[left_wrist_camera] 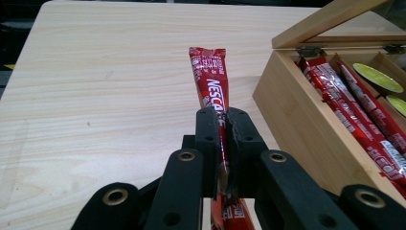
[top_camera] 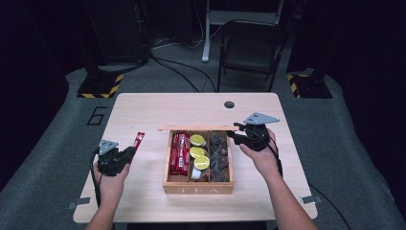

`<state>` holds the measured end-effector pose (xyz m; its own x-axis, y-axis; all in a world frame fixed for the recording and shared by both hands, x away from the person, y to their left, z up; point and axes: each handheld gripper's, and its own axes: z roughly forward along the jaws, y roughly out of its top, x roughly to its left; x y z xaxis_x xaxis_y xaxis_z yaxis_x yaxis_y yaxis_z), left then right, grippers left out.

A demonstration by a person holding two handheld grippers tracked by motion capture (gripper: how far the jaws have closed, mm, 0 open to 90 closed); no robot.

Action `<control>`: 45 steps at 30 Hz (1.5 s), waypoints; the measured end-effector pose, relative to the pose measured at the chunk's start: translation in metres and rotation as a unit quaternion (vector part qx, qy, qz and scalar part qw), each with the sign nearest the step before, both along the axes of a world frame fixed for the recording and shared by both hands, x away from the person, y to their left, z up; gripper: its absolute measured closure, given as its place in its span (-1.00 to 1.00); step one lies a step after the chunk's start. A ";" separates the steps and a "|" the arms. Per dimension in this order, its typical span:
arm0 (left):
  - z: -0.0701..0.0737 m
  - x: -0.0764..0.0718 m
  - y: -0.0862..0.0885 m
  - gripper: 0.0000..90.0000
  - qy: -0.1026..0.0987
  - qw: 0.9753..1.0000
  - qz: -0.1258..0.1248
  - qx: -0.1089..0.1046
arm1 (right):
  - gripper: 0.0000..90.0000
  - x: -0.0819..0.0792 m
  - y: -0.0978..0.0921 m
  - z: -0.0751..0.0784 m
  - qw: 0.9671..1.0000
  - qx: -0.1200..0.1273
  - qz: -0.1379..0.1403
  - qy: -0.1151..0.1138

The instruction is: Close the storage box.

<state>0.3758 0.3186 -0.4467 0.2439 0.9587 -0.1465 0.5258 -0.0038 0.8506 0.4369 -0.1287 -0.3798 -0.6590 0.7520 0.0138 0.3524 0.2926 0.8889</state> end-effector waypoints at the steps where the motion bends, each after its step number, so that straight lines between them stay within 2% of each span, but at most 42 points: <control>1: -0.001 0.000 0.002 0.86 0.003 1.000 0.001 0.002 | 0.26 0.000 0.000 0.000 1.000 0.000 0.000 0.000; 11: -0.009 0.003 0.006 0.86 0.008 1.000 0.012 0.015 | 0.26 0.000 0.000 0.000 1.000 -0.001 0.001 -0.001; 12: -0.011 0.005 0.007 0.86 0.006 1.000 0.013 0.021 | 0.26 0.000 0.000 0.000 1.000 -0.002 0.003 -0.001; 14: -0.013 0.005 0.007 0.86 0.013 1.000 0.015 0.020 | 0.26 -0.001 -0.001 0.000 1.000 -0.002 0.003 0.001; 21: -0.021 0.009 0.013 0.86 0.015 0.999 0.020 0.021 | 0.26 -0.001 -0.001 -0.001 1.000 -0.003 0.004 0.001; 22: -0.024 0.010 0.015 0.86 0.022 0.999 0.024 0.021 | 0.26 -0.001 -0.001 -0.001 1.000 -0.002 0.003 0.001; 28: -0.031 0.014 0.019 0.86 0.023 0.999 0.030 0.024 | 0.26 -0.001 -0.001 -0.001 1.000 -0.002 0.004 0.000; 30: -0.034 0.015 0.020 0.86 0.030 0.999 0.033 0.025 | 0.26 -0.001 -0.001 -0.001 1.000 -0.002 0.004 0.001; 31: -0.038 0.017 0.022 0.86 0.036 0.998 0.034 0.032 | 0.26 -0.001 -0.001 -0.001 1.000 -0.002 0.004 0.001; 34: -0.042 0.019 0.024 0.86 0.041 0.998 0.044 0.032 | 0.26 -0.001 -0.001 -0.001 1.000 -0.002 0.004 0.000; 36: -0.047 0.021 0.027 0.86 0.053 0.997 0.049 0.029 | 0.26 -0.001 -0.001 -0.001 1.000 -0.002 0.004 0.000; 38: -0.050 0.023 0.029 0.86 0.054 0.996 0.056 0.036 | 0.26 -0.001 -0.001 -0.001 1.000 -0.002 0.004 0.000; 41: -0.054 0.024 0.031 0.86 0.066 0.996 0.059 0.033 | 0.26 -0.001 -0.001 -0.001 1.000 -0.002 0.005 -0.002; 44: -0.058 0.026 0.033 0.86 0.065 0.995 0.064 0.037 | 0.26 -0.001 -0.001 -0.002 1.000 -0.001 0.004 -0.002; 45: -0.058 0.025 0.034 0.86 0.072 0.995 0.062 0.039 | 0.26 -0.001 0.000 -0.002 1.000 0.000 0.003 -0.002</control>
